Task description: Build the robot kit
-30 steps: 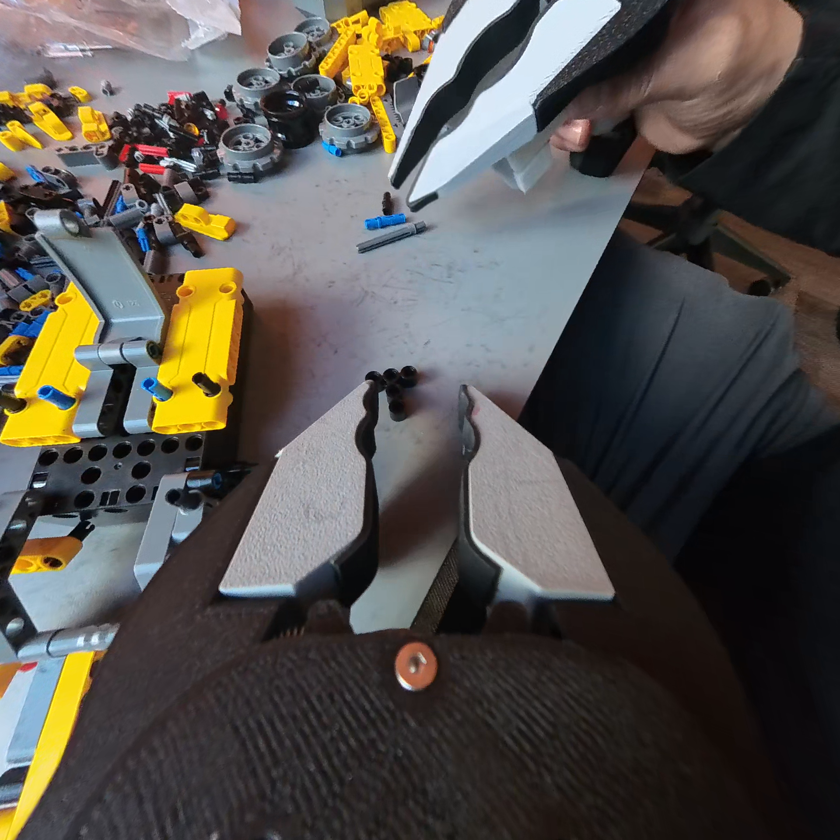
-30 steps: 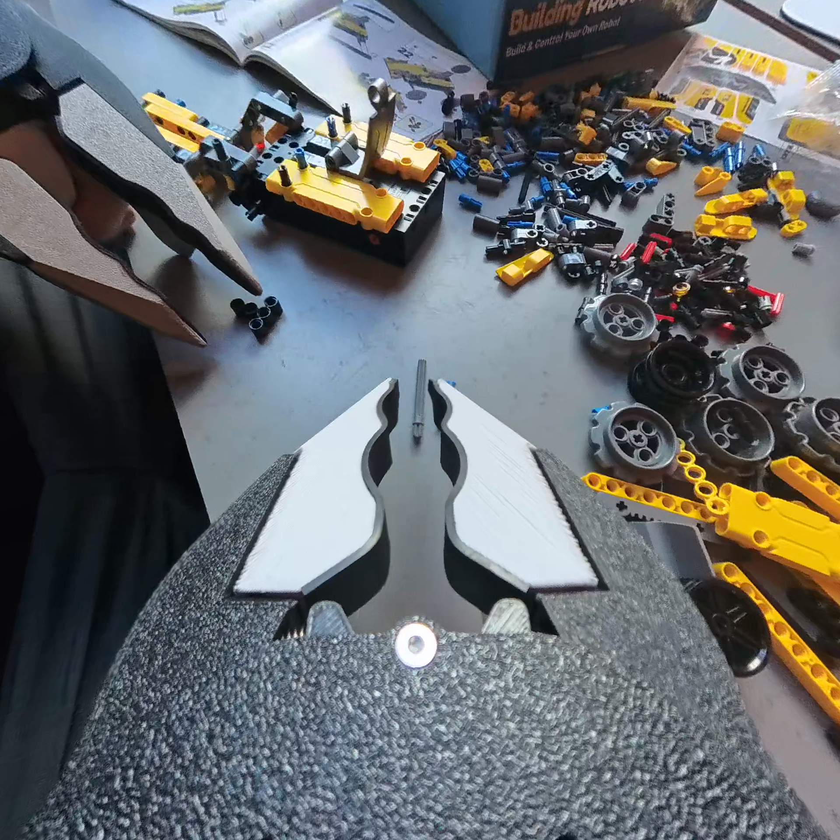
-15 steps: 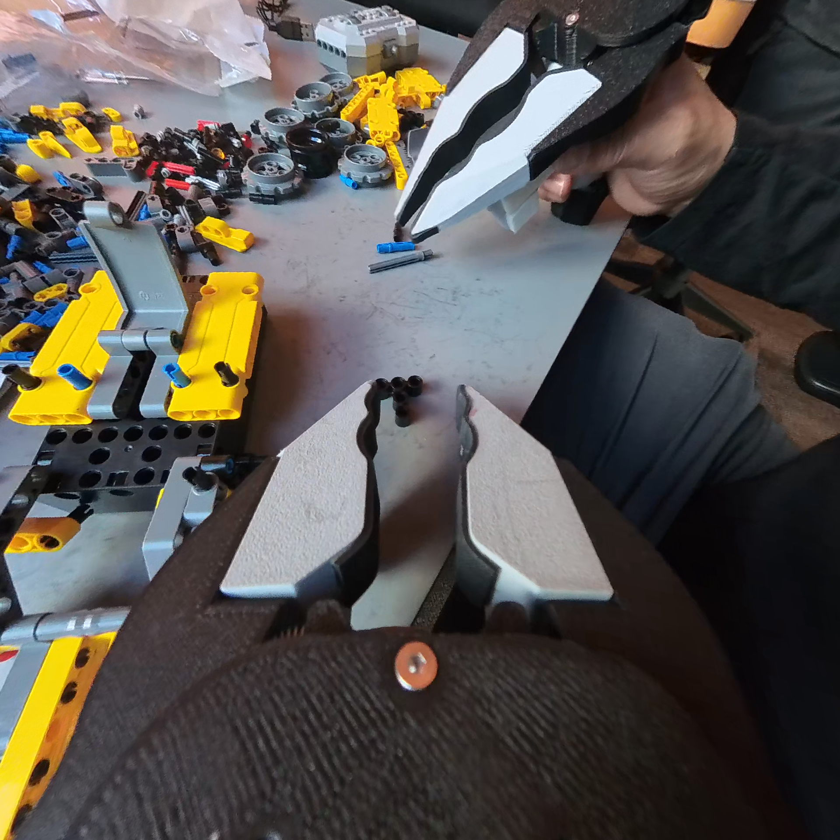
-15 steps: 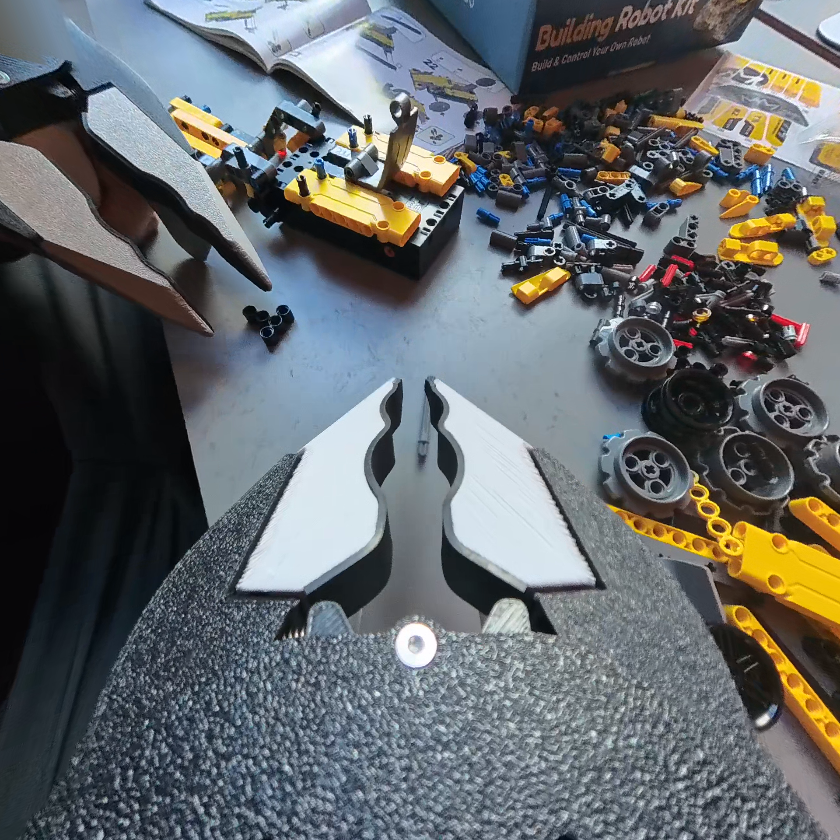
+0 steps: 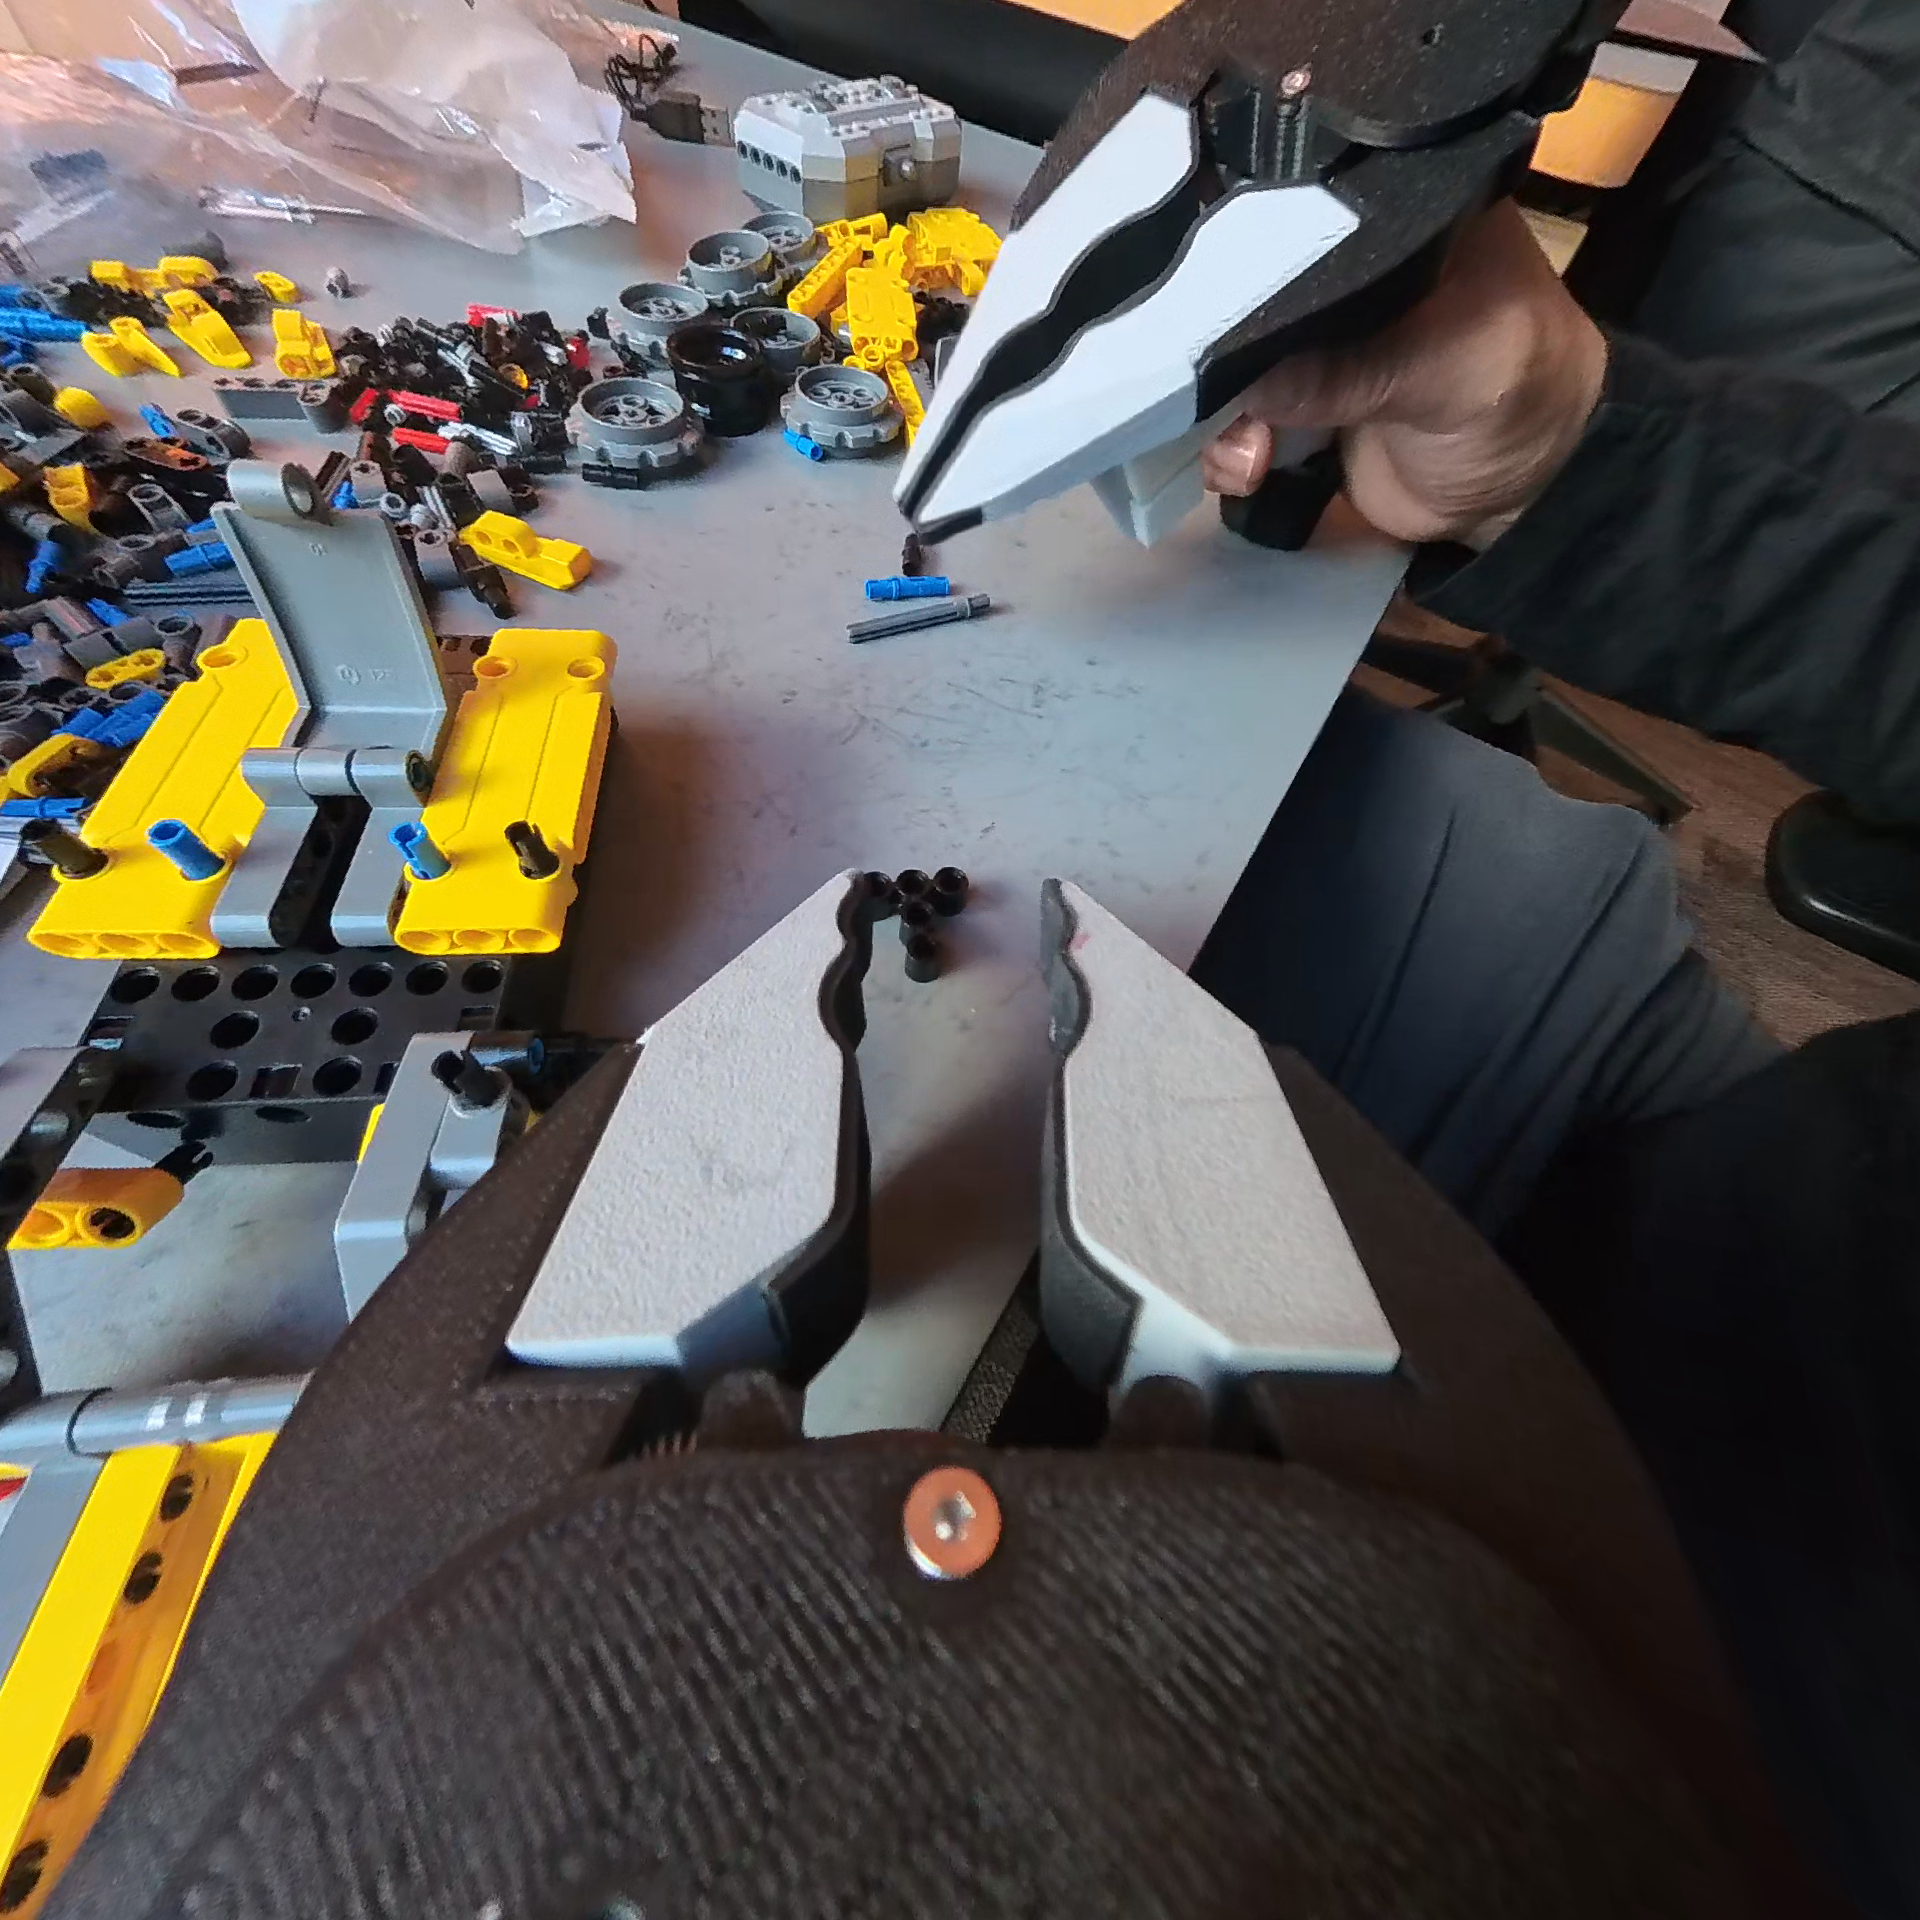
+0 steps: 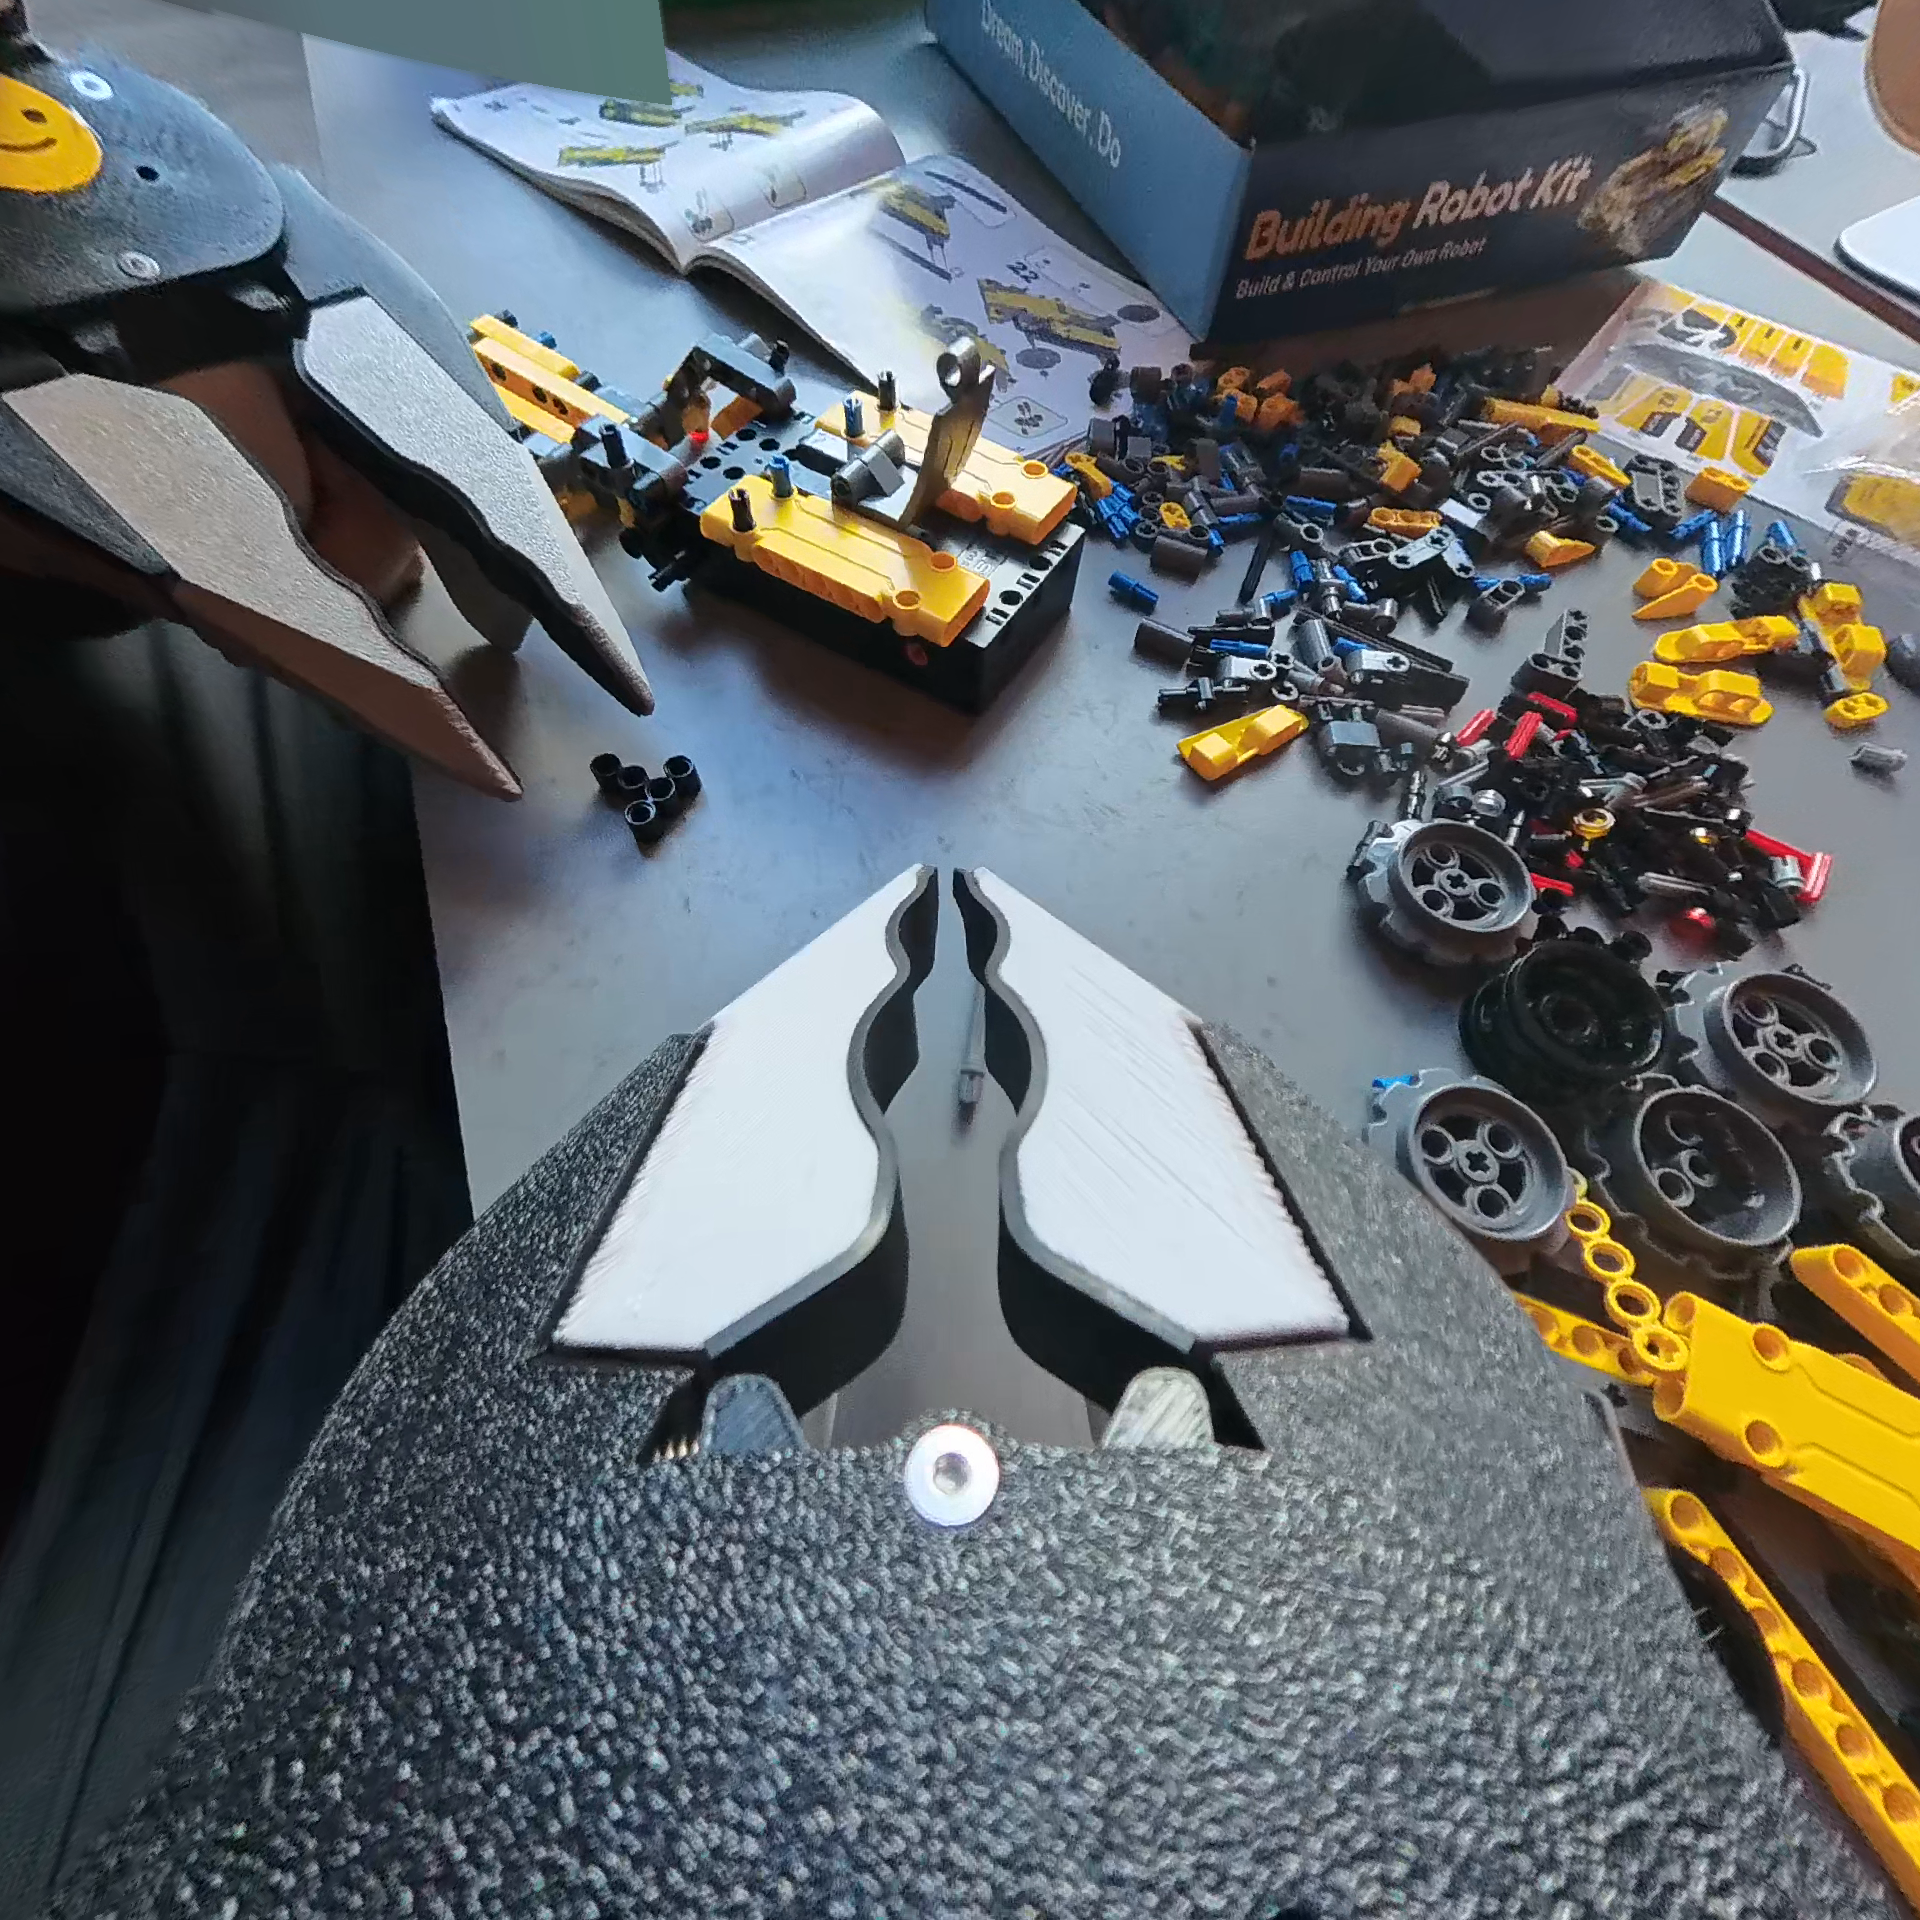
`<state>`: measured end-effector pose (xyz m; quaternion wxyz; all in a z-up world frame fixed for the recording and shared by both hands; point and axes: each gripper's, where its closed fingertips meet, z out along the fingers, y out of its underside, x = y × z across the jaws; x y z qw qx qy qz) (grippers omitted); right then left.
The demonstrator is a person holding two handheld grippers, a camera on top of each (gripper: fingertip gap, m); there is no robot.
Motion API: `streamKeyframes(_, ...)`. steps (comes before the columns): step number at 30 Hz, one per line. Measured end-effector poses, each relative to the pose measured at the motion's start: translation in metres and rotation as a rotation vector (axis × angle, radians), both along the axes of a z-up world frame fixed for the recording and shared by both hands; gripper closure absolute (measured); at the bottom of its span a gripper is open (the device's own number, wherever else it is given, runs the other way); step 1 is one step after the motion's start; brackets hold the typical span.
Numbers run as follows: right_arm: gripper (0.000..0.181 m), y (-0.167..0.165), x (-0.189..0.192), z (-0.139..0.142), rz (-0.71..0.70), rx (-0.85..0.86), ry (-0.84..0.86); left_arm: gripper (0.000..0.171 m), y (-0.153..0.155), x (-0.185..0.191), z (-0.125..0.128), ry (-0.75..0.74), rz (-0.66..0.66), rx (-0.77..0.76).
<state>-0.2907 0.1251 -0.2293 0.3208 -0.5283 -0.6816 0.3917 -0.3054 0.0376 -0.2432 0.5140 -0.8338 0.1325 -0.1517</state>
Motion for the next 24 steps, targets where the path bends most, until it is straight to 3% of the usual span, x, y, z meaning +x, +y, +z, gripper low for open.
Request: streamKeyframes(24, 0.178, -0.0026, -0.0027, 0.0073, 0.02, 0.001, 0.048, 0.147, -0.0011, 0.0006, -0.0002, 0.035, -0.002, 0.027)
